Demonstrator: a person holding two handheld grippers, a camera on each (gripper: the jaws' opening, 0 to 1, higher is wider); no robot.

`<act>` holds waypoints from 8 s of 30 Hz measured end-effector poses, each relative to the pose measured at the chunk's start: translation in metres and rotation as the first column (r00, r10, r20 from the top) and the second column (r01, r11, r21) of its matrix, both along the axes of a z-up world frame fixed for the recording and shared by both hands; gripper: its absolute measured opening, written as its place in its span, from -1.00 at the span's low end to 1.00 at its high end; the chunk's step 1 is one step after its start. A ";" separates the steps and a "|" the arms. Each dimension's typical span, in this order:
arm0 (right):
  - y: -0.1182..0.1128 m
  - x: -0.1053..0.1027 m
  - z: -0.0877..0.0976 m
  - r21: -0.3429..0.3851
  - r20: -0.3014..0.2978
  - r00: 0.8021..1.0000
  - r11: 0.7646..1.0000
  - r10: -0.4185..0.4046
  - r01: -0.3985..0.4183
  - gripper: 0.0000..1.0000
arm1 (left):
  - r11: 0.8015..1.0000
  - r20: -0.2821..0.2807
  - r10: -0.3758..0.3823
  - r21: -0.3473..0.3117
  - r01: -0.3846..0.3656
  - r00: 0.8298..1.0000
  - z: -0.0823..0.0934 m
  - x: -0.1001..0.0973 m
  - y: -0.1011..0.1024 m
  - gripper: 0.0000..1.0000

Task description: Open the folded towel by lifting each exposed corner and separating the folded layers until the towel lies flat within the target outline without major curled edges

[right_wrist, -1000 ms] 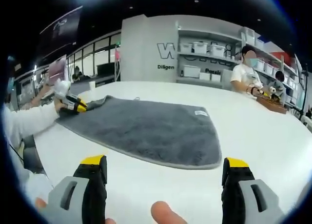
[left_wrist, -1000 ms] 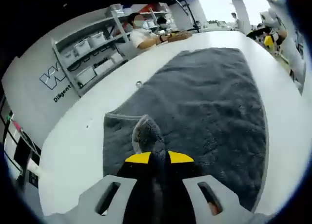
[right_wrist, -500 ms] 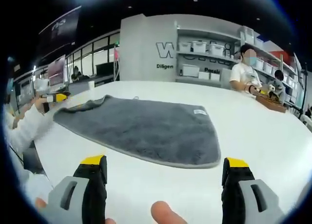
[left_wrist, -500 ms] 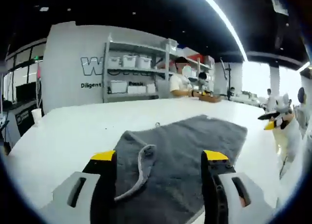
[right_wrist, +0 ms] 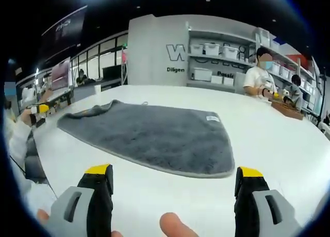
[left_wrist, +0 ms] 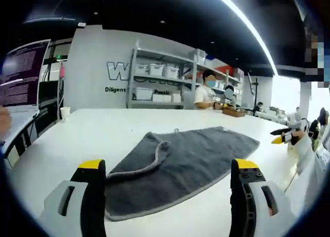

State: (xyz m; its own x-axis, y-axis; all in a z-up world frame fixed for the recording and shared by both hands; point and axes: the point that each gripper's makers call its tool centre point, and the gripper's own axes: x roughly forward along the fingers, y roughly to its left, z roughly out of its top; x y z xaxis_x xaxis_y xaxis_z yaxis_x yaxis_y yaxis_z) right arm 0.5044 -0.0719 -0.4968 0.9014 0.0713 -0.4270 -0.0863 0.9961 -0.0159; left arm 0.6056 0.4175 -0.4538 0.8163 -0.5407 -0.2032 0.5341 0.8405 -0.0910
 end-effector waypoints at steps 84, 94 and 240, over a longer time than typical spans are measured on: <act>-0.001 -0.005 0.004 -0.010 0.003 1.000 1.000 0.002 -0.002 0.98 | 0.858 -0.178 -0.461 0.162 0.488 0.869 -0.078 0.152 -0.126 -0.48; 0.001 -0.005 0.005 -0.010 0.004 1.000 1.000 0.008 -0.008 0.98 | 0.845 -0.171 -0.470 0.195 0.497 0.866 -0.075 0.153 -0.116 -0.95; 0.008 -0.005 0.004 -0.024 -0.014 1.000 1.000 0.015 -0.015 0.98 | 0.996 -0.020 -0.039 0.074 0.040 0.999 -0.008 0.002 0.021 0.99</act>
